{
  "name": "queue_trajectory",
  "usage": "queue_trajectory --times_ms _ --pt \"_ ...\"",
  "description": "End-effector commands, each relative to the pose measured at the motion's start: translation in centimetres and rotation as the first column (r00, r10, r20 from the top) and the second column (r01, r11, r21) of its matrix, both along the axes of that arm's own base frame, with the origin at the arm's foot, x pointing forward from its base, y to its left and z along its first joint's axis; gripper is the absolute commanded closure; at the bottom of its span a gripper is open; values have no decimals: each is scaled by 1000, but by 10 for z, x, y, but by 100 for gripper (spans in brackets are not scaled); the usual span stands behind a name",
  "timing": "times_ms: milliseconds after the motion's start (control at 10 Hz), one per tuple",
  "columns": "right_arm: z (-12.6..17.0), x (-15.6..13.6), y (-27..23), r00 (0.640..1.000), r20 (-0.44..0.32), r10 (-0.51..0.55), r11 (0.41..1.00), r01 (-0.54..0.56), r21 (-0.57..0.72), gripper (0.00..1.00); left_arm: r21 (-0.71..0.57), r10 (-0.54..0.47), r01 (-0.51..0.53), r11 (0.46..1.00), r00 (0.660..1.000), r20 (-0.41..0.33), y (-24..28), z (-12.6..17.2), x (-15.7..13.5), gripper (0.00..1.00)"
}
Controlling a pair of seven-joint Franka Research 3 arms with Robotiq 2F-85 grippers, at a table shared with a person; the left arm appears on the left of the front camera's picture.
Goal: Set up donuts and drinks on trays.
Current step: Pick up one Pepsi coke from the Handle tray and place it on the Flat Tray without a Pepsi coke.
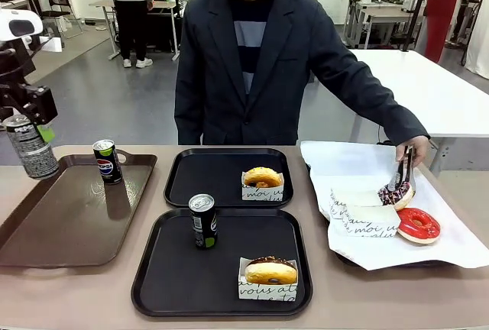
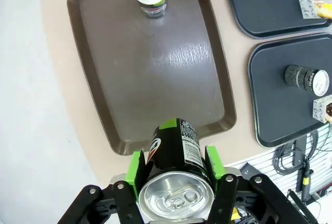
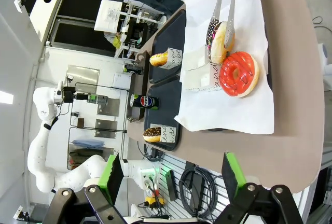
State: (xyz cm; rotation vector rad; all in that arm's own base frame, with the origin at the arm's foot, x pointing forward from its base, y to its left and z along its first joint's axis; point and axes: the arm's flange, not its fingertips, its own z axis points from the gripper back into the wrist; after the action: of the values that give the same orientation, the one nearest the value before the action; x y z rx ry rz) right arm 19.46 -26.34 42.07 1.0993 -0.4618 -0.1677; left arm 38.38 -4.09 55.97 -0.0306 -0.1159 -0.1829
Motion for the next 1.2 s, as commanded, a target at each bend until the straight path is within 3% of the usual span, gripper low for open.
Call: queue_trajectory --times_ms 0,500,600,800,1100 --pt "0 3 -2 999 34 -2 1000 2 16 0 6 -8 8 1000 1000 2 -5 2 4 59" --pt "0 3 -2 999 34 -2 1000 2 16 0 6 -8 8 1000 1000 2 -5 2 4 59" --pt "0 3 -2 999 34 -2 1000 2 16 0 6 -7 8 1000 1000 -9 -4 -4 1 41" --pt "0 3 -2 999 34 -2 1000 2 16 0 16 -144 144 989 990 5 -68 -17 33 41" --pt "0 3 -2 999 34 -2 1000 2 16 0 -20 -239 239 971 971 10 -139 -35 80 41"
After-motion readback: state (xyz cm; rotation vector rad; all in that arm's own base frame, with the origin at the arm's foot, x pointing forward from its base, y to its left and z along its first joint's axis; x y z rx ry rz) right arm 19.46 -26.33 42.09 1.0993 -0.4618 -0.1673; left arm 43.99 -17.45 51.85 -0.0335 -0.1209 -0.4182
